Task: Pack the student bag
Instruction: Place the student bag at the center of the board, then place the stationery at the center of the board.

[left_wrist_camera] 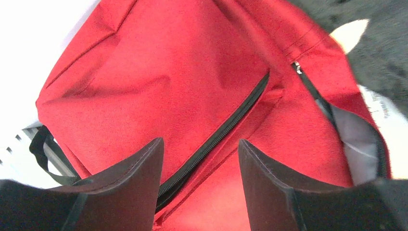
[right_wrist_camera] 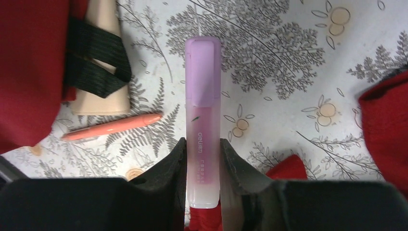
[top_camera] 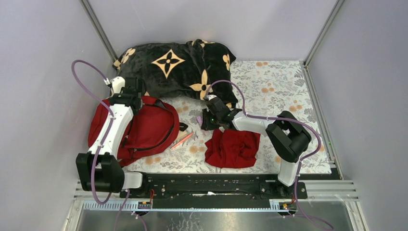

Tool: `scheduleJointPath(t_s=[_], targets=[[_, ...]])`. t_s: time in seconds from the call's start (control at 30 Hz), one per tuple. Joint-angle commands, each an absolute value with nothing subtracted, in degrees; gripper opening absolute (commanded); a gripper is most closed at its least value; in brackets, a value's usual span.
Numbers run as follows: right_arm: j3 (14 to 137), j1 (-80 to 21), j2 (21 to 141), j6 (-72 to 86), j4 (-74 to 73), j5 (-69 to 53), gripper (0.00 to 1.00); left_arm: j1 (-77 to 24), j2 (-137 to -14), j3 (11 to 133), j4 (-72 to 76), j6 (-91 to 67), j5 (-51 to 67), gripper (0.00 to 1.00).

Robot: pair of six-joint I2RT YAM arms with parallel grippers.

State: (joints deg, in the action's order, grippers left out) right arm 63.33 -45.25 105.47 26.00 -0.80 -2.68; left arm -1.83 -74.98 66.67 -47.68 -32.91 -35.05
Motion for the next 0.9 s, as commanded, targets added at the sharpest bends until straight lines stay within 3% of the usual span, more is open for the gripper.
scheduleJointPath(t_s=[0.0, 0.4, 0.53, 0.67, 0.87], targets=[[67.0, -45.0, 103.1, 27.3, 2.3, -6.1, 0.00, -1.7, -77.8, 63.7, -48.2, -36.2, -40.4, 0.64], [67.4, -45.0, 101.4, 27.8, 3.7, -9.7, 0.00, -0.4, -80.1, 62.3, -45.6, -35.9, -44.7, 0.63], [67.2, -45.0, 101.5, 27.8, 3.7, -9.6, 0.00, -1.4, -76.3, 60.8, -42.3, -34.1, -34.0, 0.63], [67.5, -45.0, 103.2, 27.2, 2.7, -8.7, 0.00, -9.9, -65.7, 57.1, -31.1, -26.1, -22.5, 0.74], [70.0, -44.8, 106.5, 26.0, -1.2, -3.5, 0.00, -23.9, -71.1, 63.8, -38.3, -25.6, -20.0, 0.83]])
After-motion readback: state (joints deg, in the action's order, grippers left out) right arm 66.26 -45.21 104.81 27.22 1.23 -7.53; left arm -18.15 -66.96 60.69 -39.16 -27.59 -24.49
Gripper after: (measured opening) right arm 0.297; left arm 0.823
